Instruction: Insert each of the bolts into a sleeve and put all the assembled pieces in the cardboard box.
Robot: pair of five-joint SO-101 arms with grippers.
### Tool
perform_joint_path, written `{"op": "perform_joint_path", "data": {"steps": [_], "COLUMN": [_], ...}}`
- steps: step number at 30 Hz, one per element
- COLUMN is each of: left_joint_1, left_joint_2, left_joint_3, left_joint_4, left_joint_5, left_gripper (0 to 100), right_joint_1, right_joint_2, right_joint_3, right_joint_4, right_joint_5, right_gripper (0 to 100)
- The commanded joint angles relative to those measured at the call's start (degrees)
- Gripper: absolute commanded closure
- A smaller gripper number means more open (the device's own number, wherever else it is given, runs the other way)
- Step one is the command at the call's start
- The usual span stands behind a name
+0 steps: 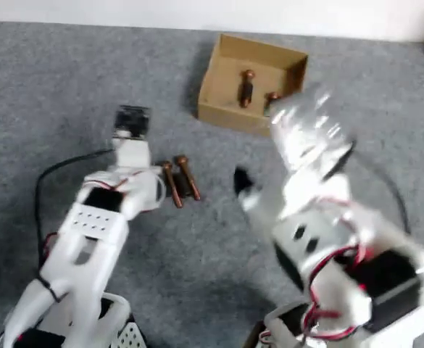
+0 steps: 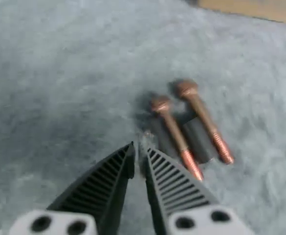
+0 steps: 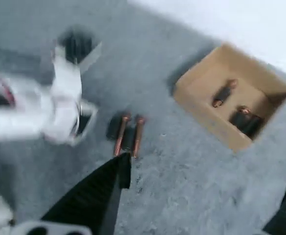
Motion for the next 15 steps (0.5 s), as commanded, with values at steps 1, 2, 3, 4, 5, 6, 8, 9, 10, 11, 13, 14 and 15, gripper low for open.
{"op": "perform_joint_path", "data": {"steps": [1,2,3,4,5,6,8,9,10,11,13,14,15], "left_joint_1": [-3.6,-4.1,-4.4,-4.8,-5.1,-5.5,-6.5,-7.3,-7.9,-8.1,-7.3,-6.3,-5.2], "left_joint_2": [-5.1,-6.4,-7.8,-9.2,-10.6,-12.0,-14.5,-15.8,-16.9,-17.6,-18.3,-17.9,-16.9], "left_joint_3": [-0.3,0.3,1.0,1.7,2.4,2.9,3.6,4.0,4.3,4.6,5.3,5.7,5.8], "left_joint_4": [0.4,0.4,0.4,0.4,0.4,0.4,0.4,0.4,0.4,0.5,0.4,0.3,-0.5], "left_joint_5": [1.8,1.8,1.8,1.8,1.7,1.7,1.7,1.7,1.7,1.7,1.7,1.7,1.7], "left_gripper": [95,95,95,95,95,95,95,95,95,95,95,95,95], "right_joint_1": [-3.3,-4.2,-5.0,-5.6,-6.2,-6.8,-8.7,-9.4,-10.1,-10.7,-11.5,-11.6,-11.6], "right_joint_2": [-12.8,-14.3,-14.6,-14.1,-13.0,-11.6,-7.8,-5.7,-3.5,-1.5,1.7,2.7,3.4], "right_joint_3": [28.6,34.7,40.6,46.2,50.8,53.5,56.9,57.8,57.7,57.6,57.6,57.6,57.9], "right_joint_4": [-14.7,-18.6,-22.0,-24.9,-27.7,-30.5,-35.6,-37.7,-39.5,-41.2,-43.9,-44.9,-45.7], "right_joint_5": [5.1,5.3,5.5,6.2,7.0,7.6,7.6,7.5,7.5,7.5,7.2,5.9,3.9], "right_gripper": [57.0,57.0,57.0,57.0,57.0,57.0,57.0,57.0,57.0,57.0,57.0,57.0,57.0]}}
